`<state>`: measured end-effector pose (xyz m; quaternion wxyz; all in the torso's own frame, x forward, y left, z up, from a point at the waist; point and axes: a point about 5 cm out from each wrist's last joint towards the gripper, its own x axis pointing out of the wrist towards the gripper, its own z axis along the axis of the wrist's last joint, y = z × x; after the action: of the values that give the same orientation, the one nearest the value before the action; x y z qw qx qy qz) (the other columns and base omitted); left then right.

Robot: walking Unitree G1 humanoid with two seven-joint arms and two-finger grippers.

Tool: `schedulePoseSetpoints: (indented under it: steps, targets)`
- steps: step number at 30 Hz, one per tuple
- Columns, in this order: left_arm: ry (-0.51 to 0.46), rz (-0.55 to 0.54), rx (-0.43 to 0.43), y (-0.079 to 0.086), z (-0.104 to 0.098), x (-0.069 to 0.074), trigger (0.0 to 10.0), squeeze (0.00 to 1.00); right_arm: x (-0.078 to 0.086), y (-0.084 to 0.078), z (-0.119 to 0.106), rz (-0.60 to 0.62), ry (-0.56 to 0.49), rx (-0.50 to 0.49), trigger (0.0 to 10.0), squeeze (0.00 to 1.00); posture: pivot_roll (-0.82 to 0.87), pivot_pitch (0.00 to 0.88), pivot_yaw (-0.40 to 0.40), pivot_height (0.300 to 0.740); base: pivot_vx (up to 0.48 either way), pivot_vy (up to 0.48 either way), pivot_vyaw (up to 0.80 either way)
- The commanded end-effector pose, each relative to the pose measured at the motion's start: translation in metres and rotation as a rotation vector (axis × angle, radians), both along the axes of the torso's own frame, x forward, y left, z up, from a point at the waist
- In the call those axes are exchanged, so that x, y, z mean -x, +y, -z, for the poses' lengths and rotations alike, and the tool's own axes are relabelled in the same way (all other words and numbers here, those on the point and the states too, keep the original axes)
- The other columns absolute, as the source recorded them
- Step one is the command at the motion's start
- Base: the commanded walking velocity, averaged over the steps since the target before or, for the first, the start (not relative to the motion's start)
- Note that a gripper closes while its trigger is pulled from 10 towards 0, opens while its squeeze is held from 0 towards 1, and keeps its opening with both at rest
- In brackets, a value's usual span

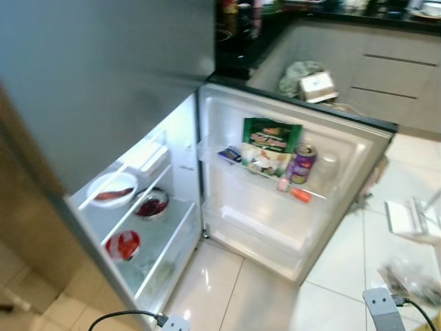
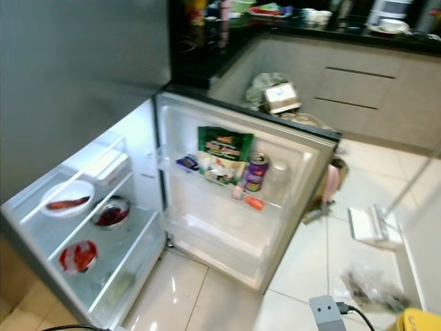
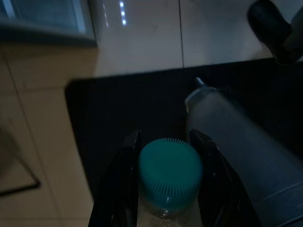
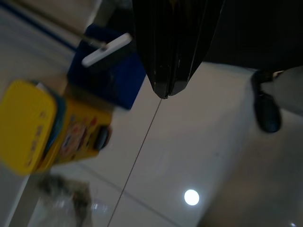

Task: Restocking fridge

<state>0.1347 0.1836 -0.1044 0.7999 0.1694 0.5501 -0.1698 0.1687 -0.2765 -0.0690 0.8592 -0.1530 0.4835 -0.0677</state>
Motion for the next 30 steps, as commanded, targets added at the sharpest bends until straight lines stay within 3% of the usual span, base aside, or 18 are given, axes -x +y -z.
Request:
schedulePoseSetpoints:
  steps: [1,30]
  targets:
    - [0.003,0.030,0.029,-0.012,0.001,0.001,10.0,0.00,0.004,-0.005,0.000,0.036,0.005,-0.007,10.0,0.00,-0.04,0.000,-0.010,0.740,0.000,0.000,-0.80]
    - [0.001,0.038,0.013,-0.009,0.002,0.004,10.0,0.00,0.015,0.000,0.007,0.041,0.035,-0.025,10.0,0.00,-0.04,0.000,-0.010,0.740,0.000,0.000,-0.80]
